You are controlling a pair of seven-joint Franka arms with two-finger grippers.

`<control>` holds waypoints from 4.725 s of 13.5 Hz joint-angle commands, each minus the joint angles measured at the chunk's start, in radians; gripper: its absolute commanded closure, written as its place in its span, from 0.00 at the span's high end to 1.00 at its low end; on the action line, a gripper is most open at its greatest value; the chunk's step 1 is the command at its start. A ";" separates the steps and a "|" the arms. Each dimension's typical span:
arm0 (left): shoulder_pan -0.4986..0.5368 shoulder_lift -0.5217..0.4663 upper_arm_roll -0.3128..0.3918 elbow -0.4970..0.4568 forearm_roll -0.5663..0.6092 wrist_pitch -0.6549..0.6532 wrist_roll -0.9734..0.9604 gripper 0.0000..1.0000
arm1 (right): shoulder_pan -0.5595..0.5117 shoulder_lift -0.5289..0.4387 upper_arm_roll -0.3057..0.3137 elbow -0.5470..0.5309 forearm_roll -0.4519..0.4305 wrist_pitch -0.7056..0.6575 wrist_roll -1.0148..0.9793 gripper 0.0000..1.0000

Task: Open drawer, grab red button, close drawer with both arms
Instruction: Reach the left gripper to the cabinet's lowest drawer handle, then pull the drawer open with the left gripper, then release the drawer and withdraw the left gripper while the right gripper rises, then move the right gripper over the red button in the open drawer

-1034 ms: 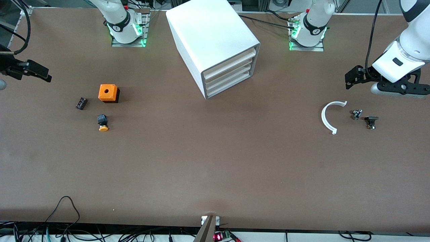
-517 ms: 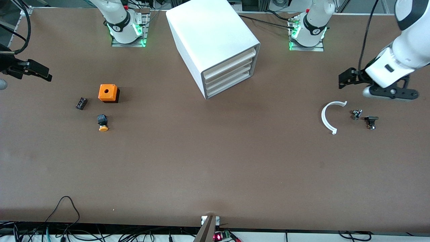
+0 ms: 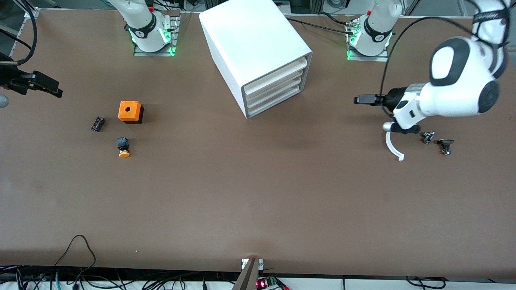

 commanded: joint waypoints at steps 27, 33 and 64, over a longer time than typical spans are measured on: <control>-0.069 0.217 -0.047 -0.095 -0.426 0.183 0.515 0.00 | 0.004 0.014 0.005 -0.001 0.018 0.006 -0.021 1.00; -0.028 0.157 -0.015 -0.036 -0.353 0.180 0.503 1.00 | 0.119 0.077 0.034 0.008 0.074 0.049 -0.020 1.00; 0.011 -0.125 0.073 0.353 0.628 -0.013 0.112 1.00 | 0.963 0.744 0.033 0.527 -0.013 0.314 -0.785 1.00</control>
